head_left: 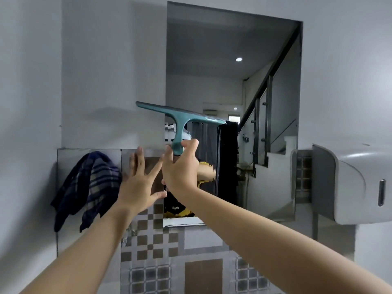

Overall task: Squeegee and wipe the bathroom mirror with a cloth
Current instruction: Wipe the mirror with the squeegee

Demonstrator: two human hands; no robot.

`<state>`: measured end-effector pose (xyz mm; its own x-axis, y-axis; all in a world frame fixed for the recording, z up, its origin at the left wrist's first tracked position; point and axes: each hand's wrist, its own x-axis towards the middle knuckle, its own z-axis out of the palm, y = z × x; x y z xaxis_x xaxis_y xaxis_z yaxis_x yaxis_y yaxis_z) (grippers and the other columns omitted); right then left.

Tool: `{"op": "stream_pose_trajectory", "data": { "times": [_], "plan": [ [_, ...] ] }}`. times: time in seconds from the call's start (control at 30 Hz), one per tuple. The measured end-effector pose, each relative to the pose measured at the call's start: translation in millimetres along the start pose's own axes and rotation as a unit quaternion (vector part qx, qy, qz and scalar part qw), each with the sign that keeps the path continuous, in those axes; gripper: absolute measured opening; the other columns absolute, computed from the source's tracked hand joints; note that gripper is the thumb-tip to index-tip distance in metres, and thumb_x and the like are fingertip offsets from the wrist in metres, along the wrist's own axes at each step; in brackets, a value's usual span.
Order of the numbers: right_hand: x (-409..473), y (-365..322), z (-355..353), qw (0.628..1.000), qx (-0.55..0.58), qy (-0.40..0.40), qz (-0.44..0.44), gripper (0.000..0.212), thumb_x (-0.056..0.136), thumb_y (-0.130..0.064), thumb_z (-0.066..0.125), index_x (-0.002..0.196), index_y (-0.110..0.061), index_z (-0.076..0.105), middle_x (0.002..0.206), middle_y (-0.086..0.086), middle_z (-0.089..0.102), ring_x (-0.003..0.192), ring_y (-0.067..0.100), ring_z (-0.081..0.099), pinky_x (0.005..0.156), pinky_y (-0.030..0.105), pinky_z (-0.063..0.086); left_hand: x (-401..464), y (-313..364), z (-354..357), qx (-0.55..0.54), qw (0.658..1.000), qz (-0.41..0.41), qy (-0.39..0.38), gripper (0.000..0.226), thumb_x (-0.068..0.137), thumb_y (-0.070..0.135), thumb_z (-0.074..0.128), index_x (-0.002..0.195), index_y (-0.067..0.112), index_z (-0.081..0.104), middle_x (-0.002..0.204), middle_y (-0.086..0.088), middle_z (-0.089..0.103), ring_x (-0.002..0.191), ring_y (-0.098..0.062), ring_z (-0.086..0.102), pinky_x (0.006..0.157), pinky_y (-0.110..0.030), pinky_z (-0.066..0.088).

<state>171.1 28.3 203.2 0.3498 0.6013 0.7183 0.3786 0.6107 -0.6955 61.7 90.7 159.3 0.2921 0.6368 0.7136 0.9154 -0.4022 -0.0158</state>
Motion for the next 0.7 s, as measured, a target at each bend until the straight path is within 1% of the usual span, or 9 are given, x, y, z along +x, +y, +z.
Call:
{"op": "stream_pose_trajectory", "data": {
  "times": [0.03,0.1,0.13,0.17,0.23,0.3,0.43,0.57,0.7],
  "plan": [
    [-0.4,3.5,-4.5,1.0,-0.014,-0.002,-0.023,0.024,0.096,-0.032,0.053,0.099,-0.032,0.028,0.095,0.009,0.06,0.078,0.031,0.064,0.062,0.039,0.057,-0.2,0.0,0.8,-0.001,1.0,0.002,0.002,0.111,0.076,0.055,0.063,0.134,0.043,-0.031,0.145,-0.013,-0.043,0.132,-0.035,-0.034,0.104,-0.055,0.035],
    [1.5,10.7,-20.4,0.996,-0.068,-0.003,-0.064,0.023,0.097,-0.033,0.053,0.109,-0.025,0.035,0.088,0.005,0.06,0.073,0.019,0.058,0.06,0.01,0.043,0.8,-2.0,3.4,-0.003,1.0,0.003,0.004,0.108,0.076,0.058,0.062,0.139,0.045,-0.025,0.145,-0.012,-0.043,0.132,-0.036,-0.035,0.103,-0.058,0.035],
    [3.8,14.8,-30.5,0.993,-0.09,-0.003,-0.08,0.025,0.096,-0.033,0.054,0.112,-0.021,0.039,0.084,0.001,0.062,0.068,0.013,0.057,0.06,0.006,0.042,1.1,-3.1,4.7,-0.003,1.0,0.003,0.002,0.107,0.076,0.059,0.062,0.14,0.046,-0.023,0.145,-0.012,-0.044,0.131,-0.036,-0.036,0.103,-0.06,0.033],
    [6.5,18.3,-41.7,0.99,-0.099,-0.005,-0.097,0.026,0.096,-0.032,0.057,0.113,-0.018,0.043,0.078,-0.004,0.063,0.062,0.01,0.056,0.059,0.008,0.046,1.6,-3.7,5.6,-0.004,1.0,0.003,0.001,0.106,0.076,0.059,0.062,0.14,0.046,-0.021,0.145,-0.011,-0.044,0.131,-0.036,-0.037,0.102,-0.062,0.032],
    [14.7,24.2,-62.6,0.985,-0.118,-0.008,-0.123,0.024,0.093,-0.031,0.061,0.11,-0.019,0.048,0.066,-0.009,0.061,0.052,0.009,0.057,0.058,0.038,0.058,1.7,-4.4,6.6,-0.002,1.0,0.007,0.001,0.105,0.076,0.059,0.061,0.14,0.047,-0.021,0.146,-0.011,-0.043,0.131,-0.036,-0.036,0.101,-0.064,0.033],
    [24.5,28.3,-81.4,0.977,-0.155,-0.005,-0.144,0.023,0.091,-0.033,0.064,0.107,-0.022,0.054,0.061,-0.007,0.062,0.048,0.014,0.058,0.05,0.047,0.057,1.5,-5.5,8.0,0.0,1.0,0.007,0.001,0.104,0.077,0.059,0.061,0.139,0.047,-0.022,0.146,-0.011,-0.043,0.13,-0.036,-0.036,0.1,-0.066,0.034],
    [40.7,24.5,-114.1,0.963,-0.199,-0.011,-0.183,0.03,0.086,-0.037,0.069,0.111,-0.024,0.061,0.065,-0.003,0.069,0.051,0.019,0.065,0.048,0.043,0.057,-1.1,-5.7,12.5,0.002,1.0,0.003,0.002,0.101,0.078,0.059,0.058,0.14,0.047,-0.021,0.149,-0.013,-0.037,0.131,-0.036,-0.033,0.096,-0.066,0.038],
    [52.8,23.4,-139.5,0.949,-0.245,-0.007,-0.2,0.03,0.085,-0.037,0.071,0.11,-0.023,0.065,0.055,-0.013,0.056,0.043,0.008,0.048,0.046,0.026,0.044,-2.9,-4.9,15.7,0.003,1.0,-0.003,0.002,0.098,0.08,0.058,0.056,0.142,0.045,-0.019,0.151,-0.014,-0.034,0.131,-0.035,-0.033,0.094,-0.067,0.039],
    [58.0,27.8,-157.2,0.943,-0.26,-0.009,-0.207,0.029,0.084,-0.037,0.071,0.11,-0.025,0.065,0.061,-0.011,0.058,0.048,0.004,0.046,0.05,0.027,0.044,-2.8,-4.0,15.8,0.004,1.0,-0.008,-0.004,0.099,0.08,0.058,0.057,0.142,0.045,-0.02,0.15,-0.013,-0.035,0.131,-0.035,-0.035,0.095,-0.068,0.039]
  ]
}}
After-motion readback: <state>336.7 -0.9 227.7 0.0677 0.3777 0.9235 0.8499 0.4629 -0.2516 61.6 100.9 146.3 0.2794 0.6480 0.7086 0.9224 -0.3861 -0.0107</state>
